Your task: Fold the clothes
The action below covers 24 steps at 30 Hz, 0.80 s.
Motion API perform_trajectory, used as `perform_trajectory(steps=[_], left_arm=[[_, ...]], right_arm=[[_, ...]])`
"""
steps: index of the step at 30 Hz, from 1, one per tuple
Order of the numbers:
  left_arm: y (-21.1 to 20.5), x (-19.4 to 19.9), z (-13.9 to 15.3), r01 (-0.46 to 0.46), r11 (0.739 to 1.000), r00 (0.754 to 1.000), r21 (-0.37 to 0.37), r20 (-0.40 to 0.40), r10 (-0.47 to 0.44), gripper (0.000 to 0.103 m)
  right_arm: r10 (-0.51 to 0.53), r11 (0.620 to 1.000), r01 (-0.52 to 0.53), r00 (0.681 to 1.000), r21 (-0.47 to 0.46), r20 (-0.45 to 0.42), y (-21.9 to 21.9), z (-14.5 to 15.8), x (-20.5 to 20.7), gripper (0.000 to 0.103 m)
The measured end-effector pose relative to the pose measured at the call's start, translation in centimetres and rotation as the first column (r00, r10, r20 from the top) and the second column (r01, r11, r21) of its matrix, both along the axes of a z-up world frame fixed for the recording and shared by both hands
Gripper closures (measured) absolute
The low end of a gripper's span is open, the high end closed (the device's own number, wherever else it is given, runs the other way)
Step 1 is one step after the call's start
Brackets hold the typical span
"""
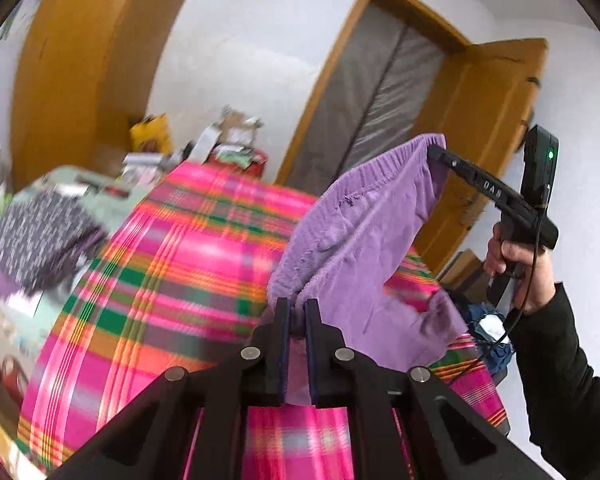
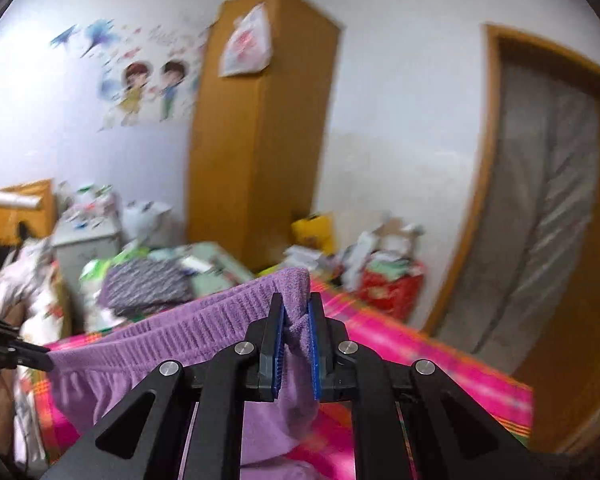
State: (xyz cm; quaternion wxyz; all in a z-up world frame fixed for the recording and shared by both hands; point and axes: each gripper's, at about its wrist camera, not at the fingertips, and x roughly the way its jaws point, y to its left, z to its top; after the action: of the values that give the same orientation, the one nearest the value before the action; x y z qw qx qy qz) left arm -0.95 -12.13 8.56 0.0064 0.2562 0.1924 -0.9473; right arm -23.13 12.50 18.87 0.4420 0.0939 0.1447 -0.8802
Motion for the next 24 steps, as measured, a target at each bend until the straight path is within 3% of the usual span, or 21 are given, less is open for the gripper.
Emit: perform_trajectory(steps=[6, 10, 12, 17, 21, 24], left_arm=[[4.1, -4.1, 3.4, 0.121, 0.991, 0.991, -0.06, -0.042, -0.124, 0.096], [8.3, -7.4, 5.7, 0.228, 0.97, 0.972, -0.079, -0.04, -0.232, 0.096], [11.2, -8.5, 7.7, 0.294, 0.951, 0.952, -0.1, -0.062, -0.3, 0.096], [18.4, -8.6, 15.2, 0.443, 0.886, 0.863, -0.14, -0.2, -0.463, 0.096], [22.8, -6.6, 20.8, 0.553, 0.817, 0.751, -0.16, -0.327, -0.573, 0.096], [23.7, -4.9, 22.6, 0.588, 0.79, 0.695, -0.174, -0.392, -0.604, 0.096]], right_arm=[[-0.216, 0.975, 0.215, 0.976, -0.064, -0.016, 6.8, 1.1, -0.5, 0.093], [-0.366, 0.926, 0.363, 0.931, -0.104, -0.014, 11.8, 2.3, -1.3, 0.093], [-0.437, 0.89, 0.428, 0.899, -0.155, -0.028, 15.2, 4.6, -1.2, 0.093], [-0.598, 0.781, 0.529, 0.787, -0.333, -0.154, 23.1, 13.5, 3.4, 0.093], [-0.693, 0.696, 0.538, 0.677, -0.475, -0.248, 28.3, 20.7, 9.4, 0.093], [-0.723, 0.671, 0.534, 0.626, -0.514, -0.293, 29.5, 23.9, 12.4, 0.093]])
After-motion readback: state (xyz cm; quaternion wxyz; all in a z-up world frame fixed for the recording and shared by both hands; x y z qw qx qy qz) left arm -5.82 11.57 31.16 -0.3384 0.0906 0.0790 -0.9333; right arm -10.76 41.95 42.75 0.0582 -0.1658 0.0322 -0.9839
